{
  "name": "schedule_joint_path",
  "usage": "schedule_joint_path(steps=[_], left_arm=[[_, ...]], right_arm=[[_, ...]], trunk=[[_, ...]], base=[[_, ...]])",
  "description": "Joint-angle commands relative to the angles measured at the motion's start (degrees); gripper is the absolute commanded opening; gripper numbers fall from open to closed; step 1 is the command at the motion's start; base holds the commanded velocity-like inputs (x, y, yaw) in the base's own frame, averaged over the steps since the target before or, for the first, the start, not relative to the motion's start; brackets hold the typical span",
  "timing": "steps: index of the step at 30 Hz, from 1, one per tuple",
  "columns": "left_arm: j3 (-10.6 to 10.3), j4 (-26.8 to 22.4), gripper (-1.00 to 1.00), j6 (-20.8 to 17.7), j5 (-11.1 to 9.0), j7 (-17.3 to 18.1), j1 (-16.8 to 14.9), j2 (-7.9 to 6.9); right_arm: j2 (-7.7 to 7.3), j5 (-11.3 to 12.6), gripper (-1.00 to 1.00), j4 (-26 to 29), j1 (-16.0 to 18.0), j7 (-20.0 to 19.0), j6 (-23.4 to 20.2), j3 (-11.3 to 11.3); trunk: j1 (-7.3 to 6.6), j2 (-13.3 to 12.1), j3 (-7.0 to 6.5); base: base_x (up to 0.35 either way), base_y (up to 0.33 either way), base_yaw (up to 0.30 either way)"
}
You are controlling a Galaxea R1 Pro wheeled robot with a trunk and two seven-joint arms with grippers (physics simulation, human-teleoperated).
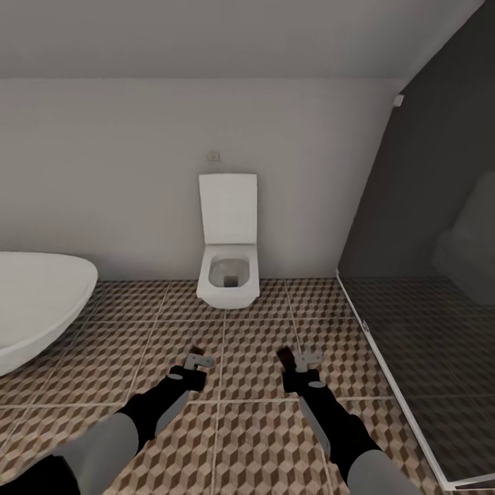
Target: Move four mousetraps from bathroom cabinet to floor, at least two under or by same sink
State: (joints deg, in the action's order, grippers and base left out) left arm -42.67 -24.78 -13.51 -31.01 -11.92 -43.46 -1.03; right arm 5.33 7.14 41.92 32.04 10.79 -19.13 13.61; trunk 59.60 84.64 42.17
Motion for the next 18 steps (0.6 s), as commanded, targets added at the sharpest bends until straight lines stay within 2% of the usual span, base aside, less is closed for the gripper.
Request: schedule_joint_path(steps=[1,18], left_arm=[[-0.5,-0.2,-1.00,-0.3,-0.4,-0.5,0.0,-0.01],[-0.6,-0.2,-1.00,-0.3,-0.4,-0.5,0.0,0.15]], right_arm=[[-0.03,0.6,-1.00,0.1,0.0,0.5,-0.2,0.3],[0.01,0.6,-1.00,0.1,0.0,0.5,-0.2,0.3]], trunk=[[0.22,0.4,0.33],[3.96,7.3,4.93]], base=[[0.000,0.000,0.000],[0.000,0.000,0.000]])
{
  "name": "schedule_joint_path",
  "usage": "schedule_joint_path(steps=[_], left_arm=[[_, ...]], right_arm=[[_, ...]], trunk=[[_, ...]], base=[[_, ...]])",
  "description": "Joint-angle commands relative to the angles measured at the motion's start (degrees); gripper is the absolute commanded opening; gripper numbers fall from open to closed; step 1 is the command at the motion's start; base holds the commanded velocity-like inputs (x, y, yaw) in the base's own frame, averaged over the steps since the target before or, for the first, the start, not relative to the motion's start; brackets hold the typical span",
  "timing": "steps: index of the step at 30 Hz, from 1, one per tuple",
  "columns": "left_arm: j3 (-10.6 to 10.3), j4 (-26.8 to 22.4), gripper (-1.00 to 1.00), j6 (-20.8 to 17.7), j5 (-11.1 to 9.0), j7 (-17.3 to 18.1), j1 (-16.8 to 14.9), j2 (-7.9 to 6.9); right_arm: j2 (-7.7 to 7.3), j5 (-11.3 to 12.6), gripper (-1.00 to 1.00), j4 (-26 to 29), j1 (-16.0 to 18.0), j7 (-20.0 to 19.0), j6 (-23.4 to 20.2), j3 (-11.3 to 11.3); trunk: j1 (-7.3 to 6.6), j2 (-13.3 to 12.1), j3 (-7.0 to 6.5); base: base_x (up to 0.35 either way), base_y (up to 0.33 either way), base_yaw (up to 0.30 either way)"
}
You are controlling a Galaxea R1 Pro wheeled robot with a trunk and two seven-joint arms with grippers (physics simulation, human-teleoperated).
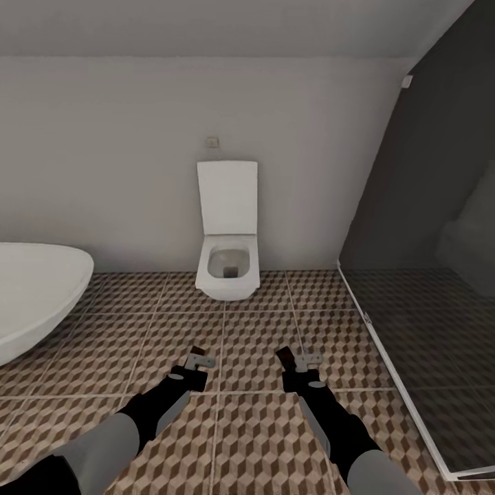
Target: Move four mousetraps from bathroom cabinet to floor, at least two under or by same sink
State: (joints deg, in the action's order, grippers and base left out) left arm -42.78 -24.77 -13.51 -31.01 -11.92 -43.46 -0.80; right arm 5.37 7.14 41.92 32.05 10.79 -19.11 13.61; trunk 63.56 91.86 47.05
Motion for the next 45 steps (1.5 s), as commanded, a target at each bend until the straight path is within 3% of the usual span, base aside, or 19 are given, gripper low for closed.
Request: schedule_joint_path(steps=[1,45], left_arm=[[-0.5,-0.2,-1.00,-0.3,-0.4,-0.5,0.0,-0.08],[-0.6,-0.2,-1.00,-0.3,-0.4,-0.5,0.0,-0.08]], right_arm=[[-0.04,0.6,-1.00,0.1,0.0,0.5,-0.2,0.3],[-0.01,0.6,-1.00,0.1,0.0,0.5,-0.2,0.3]], trunk=[[0.22,0.4,0.33],[9.88,18.1,12.24]], base=[[0.000,0.000,0.000],[0.000,0.000,0.000]])
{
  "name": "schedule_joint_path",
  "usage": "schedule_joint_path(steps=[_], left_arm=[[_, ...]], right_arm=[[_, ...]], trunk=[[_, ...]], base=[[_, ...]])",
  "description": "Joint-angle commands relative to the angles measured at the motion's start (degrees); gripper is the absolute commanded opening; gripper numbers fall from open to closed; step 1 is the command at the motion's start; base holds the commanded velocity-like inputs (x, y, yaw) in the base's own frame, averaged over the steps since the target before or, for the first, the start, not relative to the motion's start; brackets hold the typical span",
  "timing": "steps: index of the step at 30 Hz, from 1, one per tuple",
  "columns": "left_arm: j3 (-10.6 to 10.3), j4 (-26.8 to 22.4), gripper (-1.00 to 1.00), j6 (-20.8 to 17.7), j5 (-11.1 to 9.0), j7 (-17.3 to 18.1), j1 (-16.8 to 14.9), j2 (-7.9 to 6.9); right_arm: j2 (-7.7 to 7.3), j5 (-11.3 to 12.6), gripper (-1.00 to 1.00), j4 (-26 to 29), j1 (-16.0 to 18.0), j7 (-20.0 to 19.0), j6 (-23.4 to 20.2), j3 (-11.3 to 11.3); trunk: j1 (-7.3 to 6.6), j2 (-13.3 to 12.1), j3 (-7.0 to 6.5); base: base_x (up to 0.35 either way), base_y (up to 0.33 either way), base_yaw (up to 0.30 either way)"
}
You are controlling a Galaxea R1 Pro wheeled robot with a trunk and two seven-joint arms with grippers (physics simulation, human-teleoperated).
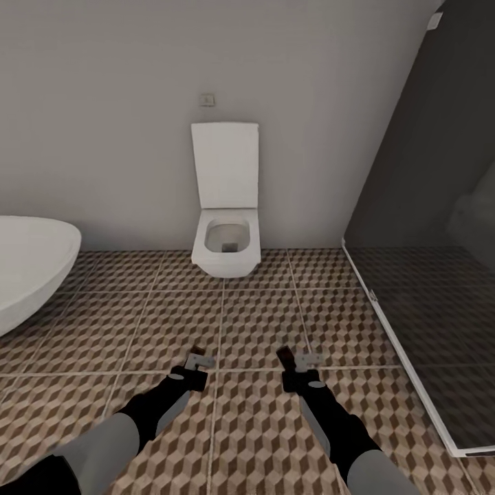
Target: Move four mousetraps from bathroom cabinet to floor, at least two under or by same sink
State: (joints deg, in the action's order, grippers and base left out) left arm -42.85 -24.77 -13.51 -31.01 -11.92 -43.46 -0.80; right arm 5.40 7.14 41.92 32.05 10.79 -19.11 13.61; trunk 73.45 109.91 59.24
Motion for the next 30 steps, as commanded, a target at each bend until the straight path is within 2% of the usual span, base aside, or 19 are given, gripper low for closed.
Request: schedule_joint_path(steps=[1,30], left_arm=[[-0.5,-0.2,-1.00,-0.3,-0.4,-0.5,0.0,-0.08],[-0.5,-0.2,-1.00,-0.3,-0.4,-0.5,0.0,-0.08]], right_arm=[[-0.04,0.6,-1.00,0.1,0.0,0.5,-0.2,0.3],[-0.04,0.6,-1.00,0.0,0.0,0.5,-0.2,0.3]], trunk=[[0.22,0.4,0.32],[6.59,12.1,8.17]], base=[[0.000,0.000,0.000],[0.000,0.000,0.000]])
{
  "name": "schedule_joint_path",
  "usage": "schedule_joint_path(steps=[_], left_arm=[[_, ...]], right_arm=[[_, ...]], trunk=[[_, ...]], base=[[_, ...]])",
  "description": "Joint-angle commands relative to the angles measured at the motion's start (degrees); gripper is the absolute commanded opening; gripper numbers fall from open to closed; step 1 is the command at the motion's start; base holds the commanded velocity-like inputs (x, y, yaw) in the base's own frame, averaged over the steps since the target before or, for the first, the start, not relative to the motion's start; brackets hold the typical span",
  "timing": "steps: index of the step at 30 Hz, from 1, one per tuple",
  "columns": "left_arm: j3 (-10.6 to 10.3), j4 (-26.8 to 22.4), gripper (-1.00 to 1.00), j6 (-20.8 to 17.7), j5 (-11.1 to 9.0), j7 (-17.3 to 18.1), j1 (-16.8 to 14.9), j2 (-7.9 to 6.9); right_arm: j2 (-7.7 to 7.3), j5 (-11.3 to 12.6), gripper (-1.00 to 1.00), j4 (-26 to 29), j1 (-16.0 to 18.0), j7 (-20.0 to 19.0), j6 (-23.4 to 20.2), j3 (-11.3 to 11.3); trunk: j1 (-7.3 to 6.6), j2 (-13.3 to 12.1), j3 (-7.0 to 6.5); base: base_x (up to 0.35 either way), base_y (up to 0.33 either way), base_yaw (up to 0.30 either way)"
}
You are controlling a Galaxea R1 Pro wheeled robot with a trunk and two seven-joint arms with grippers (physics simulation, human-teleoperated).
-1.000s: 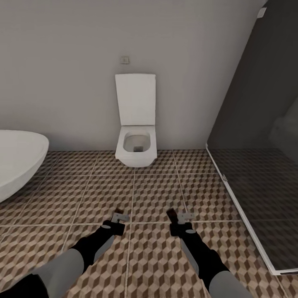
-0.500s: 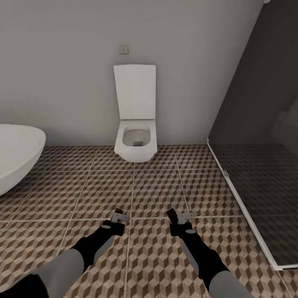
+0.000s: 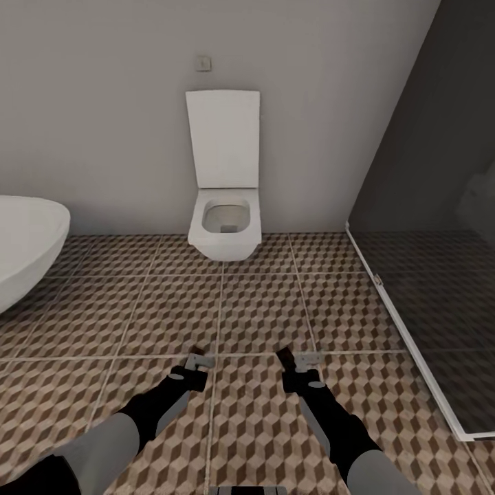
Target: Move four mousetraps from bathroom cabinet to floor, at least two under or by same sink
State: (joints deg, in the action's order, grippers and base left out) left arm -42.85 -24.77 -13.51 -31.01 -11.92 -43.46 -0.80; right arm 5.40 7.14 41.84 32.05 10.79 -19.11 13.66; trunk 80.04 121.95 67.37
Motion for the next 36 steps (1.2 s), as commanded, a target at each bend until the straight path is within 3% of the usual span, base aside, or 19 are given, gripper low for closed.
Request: schedule_joint_path(steps=[1,36], left_arm=[[-0.5,-0.2,-1.00,-0.3,-0.4,-0.5,0.0,-0.08],[-0.5,-0.2,-1.00,-0.3,-0.4,-0.5,0.0,-0.08]], right_arm=[[-0.04,0.6,-1.00,0.1,0.0,0.5,-0.2,0.3],[-0.04,0.6,-1.00,0.1,0.0,0.5,-0.2,0.2]], trunk=[[0.22,0.4,0.32],[7.90,14.5,9.80]], base=[[0.000,0.000,0.000],[0.000,0.000,0.000]])
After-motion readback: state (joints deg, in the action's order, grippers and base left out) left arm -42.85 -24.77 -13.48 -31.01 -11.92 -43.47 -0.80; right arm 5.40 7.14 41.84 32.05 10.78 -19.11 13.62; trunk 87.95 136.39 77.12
